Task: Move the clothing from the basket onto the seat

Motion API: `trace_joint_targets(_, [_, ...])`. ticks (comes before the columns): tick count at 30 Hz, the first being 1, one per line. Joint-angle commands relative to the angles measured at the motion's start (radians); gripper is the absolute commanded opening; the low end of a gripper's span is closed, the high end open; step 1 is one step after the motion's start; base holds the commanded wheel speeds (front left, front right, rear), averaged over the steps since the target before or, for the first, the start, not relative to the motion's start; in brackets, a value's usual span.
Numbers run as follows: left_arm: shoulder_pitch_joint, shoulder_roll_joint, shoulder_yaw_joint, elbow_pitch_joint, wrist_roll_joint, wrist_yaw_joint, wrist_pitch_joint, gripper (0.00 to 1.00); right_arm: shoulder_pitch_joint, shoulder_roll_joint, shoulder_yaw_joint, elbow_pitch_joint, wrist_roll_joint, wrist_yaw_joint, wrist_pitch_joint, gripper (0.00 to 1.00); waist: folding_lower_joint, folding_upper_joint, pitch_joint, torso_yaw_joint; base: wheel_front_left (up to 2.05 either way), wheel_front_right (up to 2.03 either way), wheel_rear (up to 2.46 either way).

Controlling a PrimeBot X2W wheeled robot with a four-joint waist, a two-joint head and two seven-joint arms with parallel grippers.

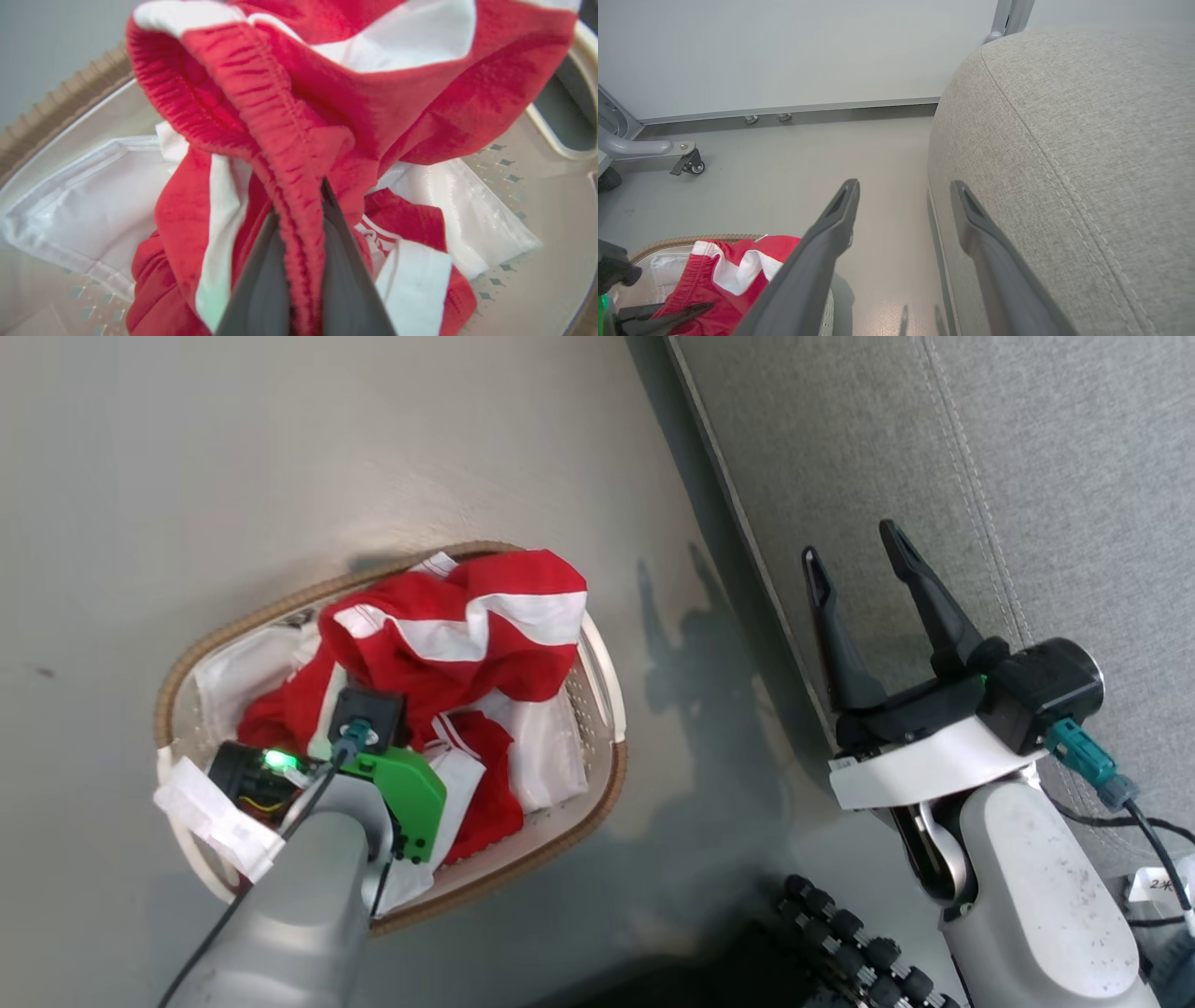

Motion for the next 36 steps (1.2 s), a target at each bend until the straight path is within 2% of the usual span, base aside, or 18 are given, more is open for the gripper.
trace_joint_targets(1, [0.021, -0.003, 0.0, -0.013, -0.011, -0.007, 0.001, 0.0, 0.02, -0.003, -0.007, 0.009, -0.01, -0.001, -0.005, 1.0, -0.0001, 0.0, -0.069, 0.046, 0.0, 0.0, 0.0])
trace_joint_targets(4, [0.07, -0.012, 0.003, -0.072, -0.03, -0.044, 0.001, 0.0, 0.045, -0.003, -0.023, 0.026, -0.026, -0.001, -0.005, 1.0, -0.0001, 0.0, -0.14, 0.081, 0.0, 0.0, 0.0])
trace_joint_targets(9, [0.135, -0.015, -0.015, -0.162, -0.032, -0.077, 0.001, 0.0, 0.09, -0.004, -0.05, 0.042, -0.058, -0.001, -0.005, 1.0, -0.0001, 0.0, -0.248, 0.136, 0.0, 0.0, 0.0])
trace_joint_targets(20, [0.181, -0.008, -0.111, -0.348, -0.007, -0.112, 0.001, 0.0, 0.226, -0.004, -0.095, 0.083, -0.107, -0.001, -0.005, 1.0, -0.0001, 0.0, -0.496, 0.249, 0.0, 0.0, 0.0])
trace_joint_targets(26, [0.109, 0.045, -0.23, -0.423, -0.007, -0.112, 0.001, 0.0, 0.292, -0.004, -0.117, 0.101, -0.119, -0.001, -0.005, 1.0, -0.0001, 0.0, -0.624, 0.292, 0.0, 0.0, 0.0])
trace_joint_targets(36, [-0.108, 0.135, -0.476, -0.489, -0.12, -0.111, 0.022, 0.0, 0.364, -0.004, -0.11, 0.104, -0.135, -0.001, -0.005, 1.0, -0.0001, 0.0, -0.761, 0.335, 0.0, 0.0, 0.0])
